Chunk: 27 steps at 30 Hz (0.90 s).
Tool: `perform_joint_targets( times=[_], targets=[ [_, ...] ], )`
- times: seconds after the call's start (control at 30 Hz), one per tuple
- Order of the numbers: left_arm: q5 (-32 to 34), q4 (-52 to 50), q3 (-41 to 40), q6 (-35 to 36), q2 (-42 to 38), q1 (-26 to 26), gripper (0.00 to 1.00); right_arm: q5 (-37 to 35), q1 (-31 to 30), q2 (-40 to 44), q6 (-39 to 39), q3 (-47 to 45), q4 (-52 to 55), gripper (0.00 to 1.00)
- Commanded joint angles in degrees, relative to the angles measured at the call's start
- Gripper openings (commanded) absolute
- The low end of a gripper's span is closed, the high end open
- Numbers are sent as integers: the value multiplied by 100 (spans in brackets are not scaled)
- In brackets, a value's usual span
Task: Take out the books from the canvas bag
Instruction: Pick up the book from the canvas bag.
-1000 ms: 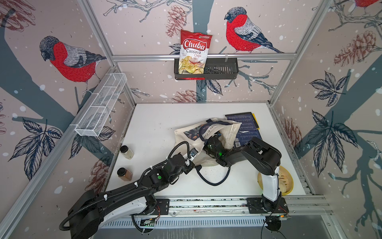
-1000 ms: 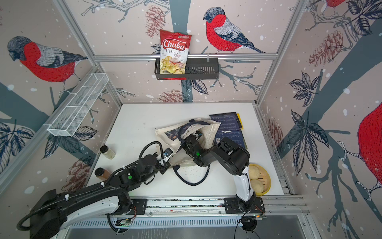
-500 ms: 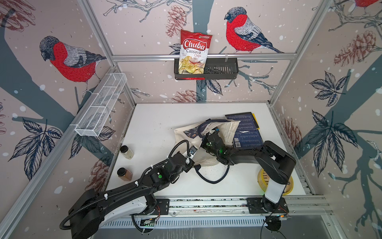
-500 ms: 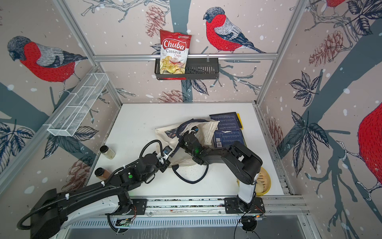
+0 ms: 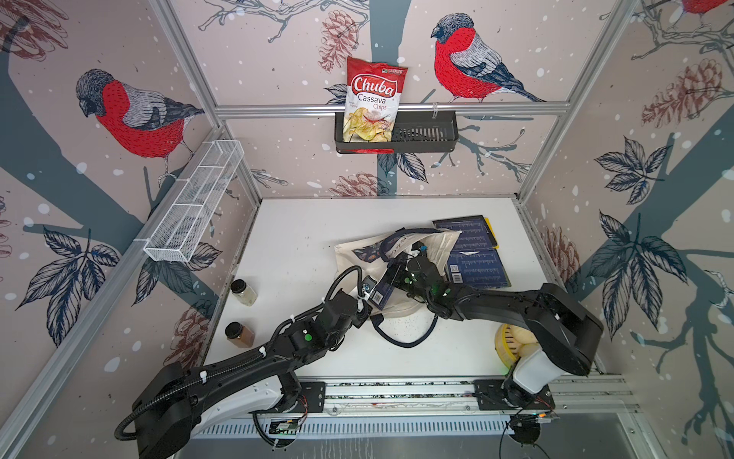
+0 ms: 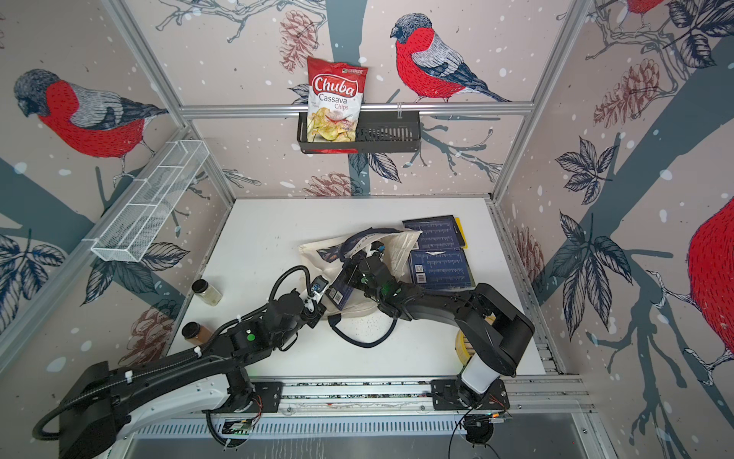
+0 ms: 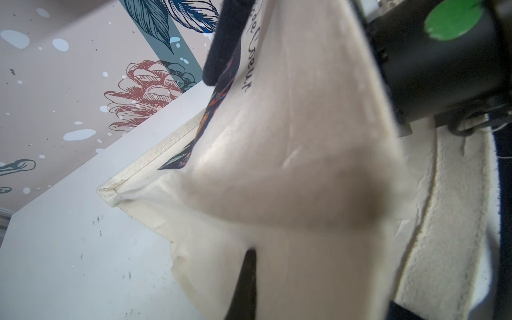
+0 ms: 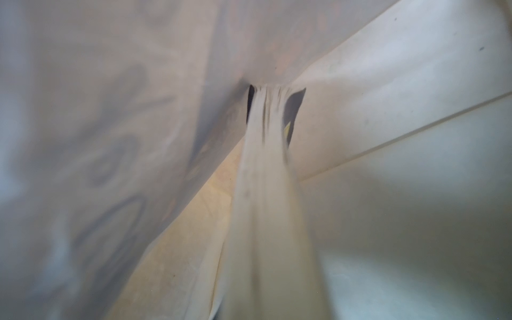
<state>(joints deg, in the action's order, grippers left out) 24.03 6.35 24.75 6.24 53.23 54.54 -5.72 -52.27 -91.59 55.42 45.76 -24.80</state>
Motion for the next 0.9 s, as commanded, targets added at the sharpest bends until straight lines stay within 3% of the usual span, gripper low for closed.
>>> perform_joint_targets(
  times=[0.0,0.3,0.87],
  targets=[
    [120,47,52,-105,-3,-28,0,241,37,186,-281,-103,152,0],
    [157,42,69,-114,16,-31,0,120,80,1099,-613,-508,512,0],
    [167,8,82,-141,3,-68,0,-491,-252,3319,-1622,-248,2084,0]
  ],
)
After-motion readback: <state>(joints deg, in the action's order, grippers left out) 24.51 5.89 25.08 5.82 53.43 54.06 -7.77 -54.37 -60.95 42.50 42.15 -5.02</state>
